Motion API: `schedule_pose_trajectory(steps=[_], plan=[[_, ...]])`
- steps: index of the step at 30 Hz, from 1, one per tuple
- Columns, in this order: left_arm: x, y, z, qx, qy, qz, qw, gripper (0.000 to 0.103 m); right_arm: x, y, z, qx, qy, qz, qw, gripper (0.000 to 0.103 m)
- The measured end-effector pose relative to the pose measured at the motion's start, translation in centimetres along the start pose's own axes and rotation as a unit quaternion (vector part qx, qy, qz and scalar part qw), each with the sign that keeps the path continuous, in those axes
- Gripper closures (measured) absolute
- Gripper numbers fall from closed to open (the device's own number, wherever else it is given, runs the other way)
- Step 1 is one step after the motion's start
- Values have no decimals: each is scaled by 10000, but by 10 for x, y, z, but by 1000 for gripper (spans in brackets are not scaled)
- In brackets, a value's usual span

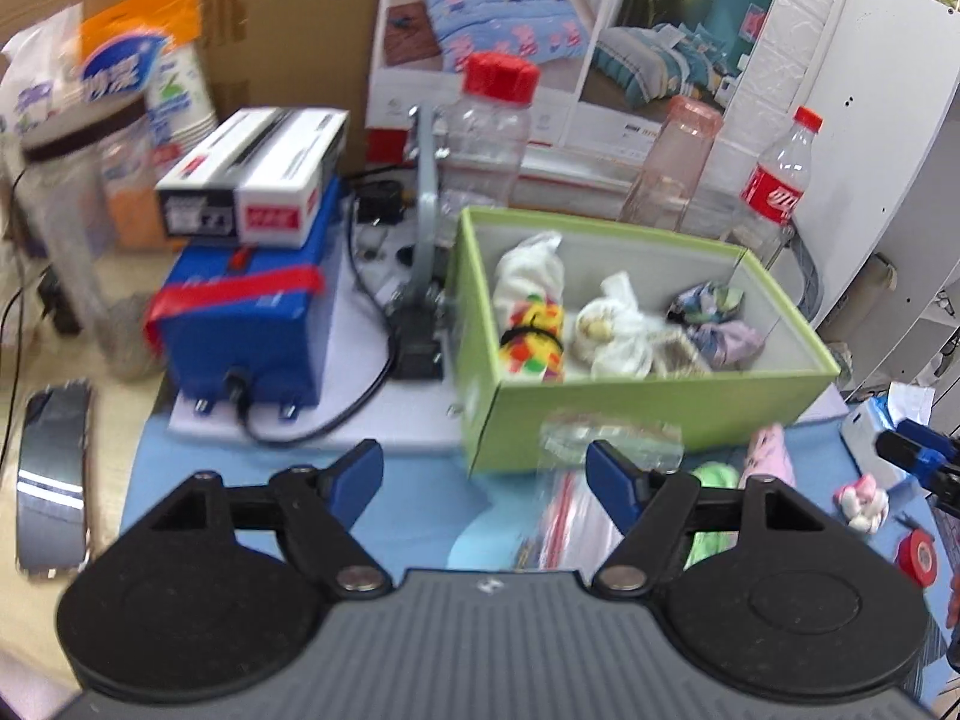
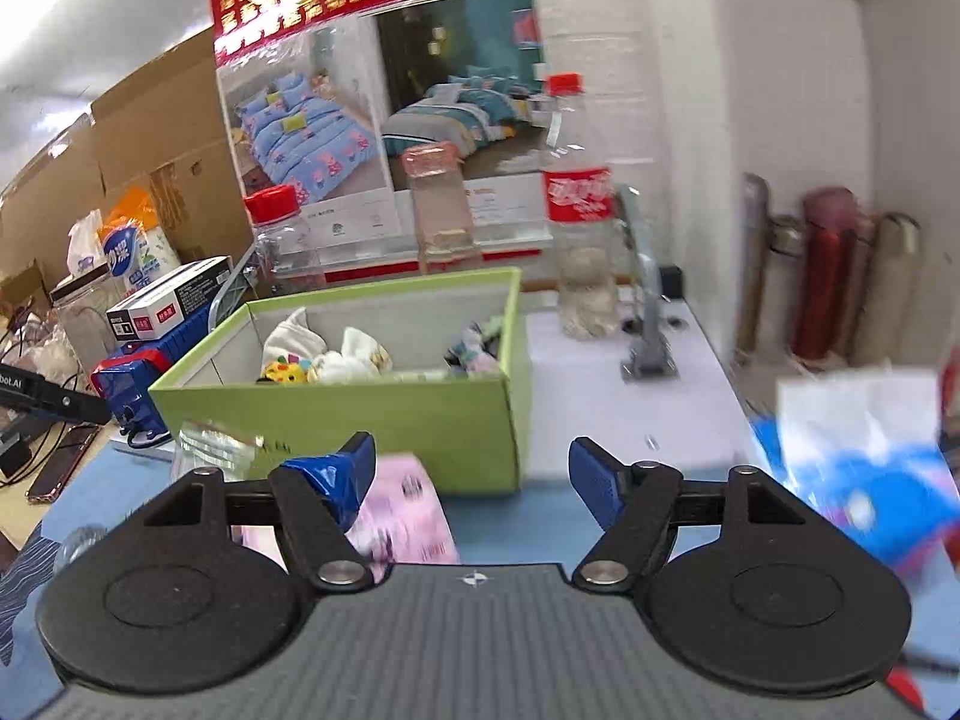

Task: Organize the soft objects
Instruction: 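Move the left tool to the green leaf-print sachet while the right tool approaches the pink-white sock bundle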

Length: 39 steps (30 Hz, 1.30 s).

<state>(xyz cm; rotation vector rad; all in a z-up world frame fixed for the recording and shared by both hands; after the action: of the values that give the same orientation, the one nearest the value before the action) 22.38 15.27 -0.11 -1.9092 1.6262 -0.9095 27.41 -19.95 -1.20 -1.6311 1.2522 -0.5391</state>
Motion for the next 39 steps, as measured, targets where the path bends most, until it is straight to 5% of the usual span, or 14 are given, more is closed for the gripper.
schedule_pose_trajectory(steps=[5,13,19,25,34,39], plan=[[-20,32,4,-288,-240,-86,9993,28,20,35,-32,79,244,590,9979,44],[-17,62,49,-1156,348,-359,9920,28,34,50,-49,21,575,757,9955,43],[-43,67,55,-1166,-25,-544,9917,26,34,41,-52,125,544,719,9958,43],[-110,63,16,-696,-1297,-682,9868,27,34,43,-44,65,465,669,9967,43],[-83,66,11,-650,-373,-1081,9913,26,42,64,-51,-208,663,616,9957,43],[-74,74,34,-776,-603,-973,9904,26,52,74,-63,-345,794,532,9948,42]])
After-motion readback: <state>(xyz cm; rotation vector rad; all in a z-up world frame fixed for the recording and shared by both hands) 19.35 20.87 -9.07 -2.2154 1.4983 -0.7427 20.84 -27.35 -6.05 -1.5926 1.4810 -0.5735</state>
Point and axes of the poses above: each gripper's, at about its wrist camera, not at the fingertips, and z roughly the way its jaws point, x to its right, y to its underside, the point moved 9 cm from there along z, roughly the way its jaws point, and after that the axes turned 4 degrees about x, right-handed, at the moved point
